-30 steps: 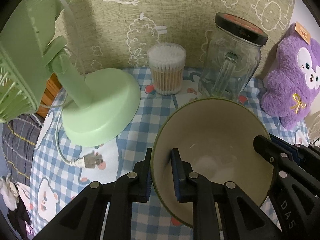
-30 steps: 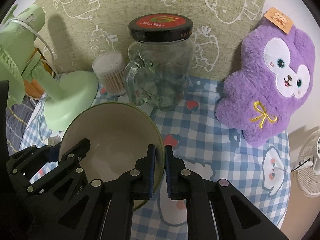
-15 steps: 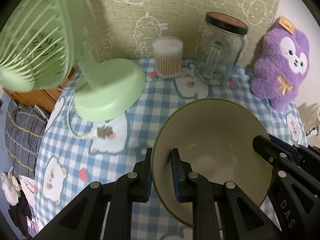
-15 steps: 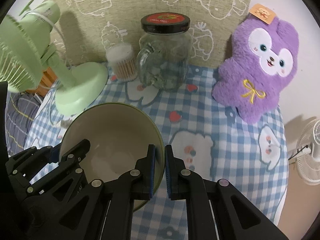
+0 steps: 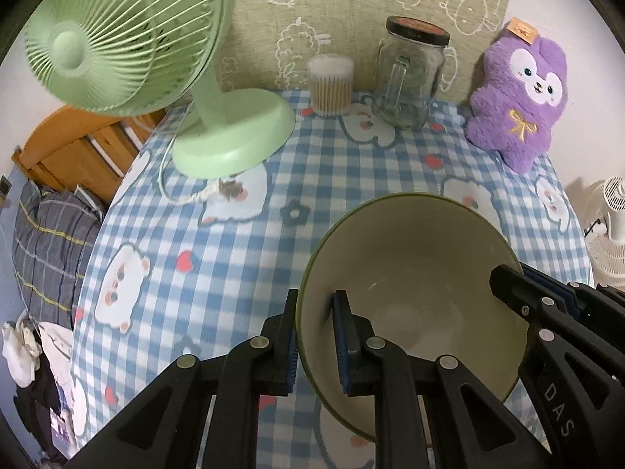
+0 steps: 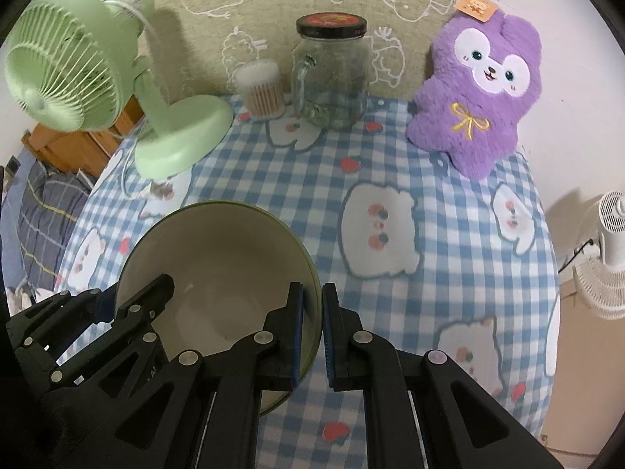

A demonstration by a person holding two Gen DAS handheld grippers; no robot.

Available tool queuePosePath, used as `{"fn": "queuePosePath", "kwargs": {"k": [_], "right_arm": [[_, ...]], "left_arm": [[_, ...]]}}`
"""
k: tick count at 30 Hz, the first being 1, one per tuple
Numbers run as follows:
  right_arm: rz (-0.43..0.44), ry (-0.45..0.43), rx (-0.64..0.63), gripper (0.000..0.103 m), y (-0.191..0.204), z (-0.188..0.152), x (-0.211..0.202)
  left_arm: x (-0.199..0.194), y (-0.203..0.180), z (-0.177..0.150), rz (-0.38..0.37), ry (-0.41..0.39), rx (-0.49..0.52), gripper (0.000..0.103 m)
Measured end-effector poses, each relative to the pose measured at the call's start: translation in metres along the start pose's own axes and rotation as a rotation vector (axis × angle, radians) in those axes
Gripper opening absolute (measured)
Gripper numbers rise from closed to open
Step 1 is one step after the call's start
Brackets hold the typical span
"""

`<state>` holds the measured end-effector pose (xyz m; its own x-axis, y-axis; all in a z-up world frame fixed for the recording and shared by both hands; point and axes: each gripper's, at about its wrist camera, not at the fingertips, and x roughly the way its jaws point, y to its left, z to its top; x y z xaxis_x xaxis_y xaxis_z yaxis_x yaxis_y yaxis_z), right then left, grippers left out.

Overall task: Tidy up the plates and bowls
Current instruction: 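Carry the beige bowl toward the stacked bowls beside the plates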

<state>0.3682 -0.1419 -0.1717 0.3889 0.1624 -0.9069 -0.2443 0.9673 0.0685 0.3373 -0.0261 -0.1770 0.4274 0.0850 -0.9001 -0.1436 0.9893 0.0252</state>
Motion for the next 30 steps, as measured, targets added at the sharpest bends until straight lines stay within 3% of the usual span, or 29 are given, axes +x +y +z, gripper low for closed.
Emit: {"fn": "queuePosePath", "kwargs": {"k": [17,23,28,30], "right_arm": [[-0.011,0.061,0.052,0.011,0.018,-0.050,-0.006],[-0.013,0.061,0.055,0.011,0.018,-0.053,-0.009],[-0.019,0.062,0.064,0.011,0.018,-0.054,-0.012],[-0.012,0.068,0.068,0.011,0.017,-0.055,-0.012]], "left_arm": [[0.001,0.013,-0.049,-0.032,0.102,0.073,0.014],[-0.003,0.008,-0.057,-0.036,0.111,0.167,0.020],[-0.006,0.012,-0.058,-0.040,0.119,0.158,0.020],[-0.008,0.013,-0.057,-0.053,0.119,0.156,0.014]]}}
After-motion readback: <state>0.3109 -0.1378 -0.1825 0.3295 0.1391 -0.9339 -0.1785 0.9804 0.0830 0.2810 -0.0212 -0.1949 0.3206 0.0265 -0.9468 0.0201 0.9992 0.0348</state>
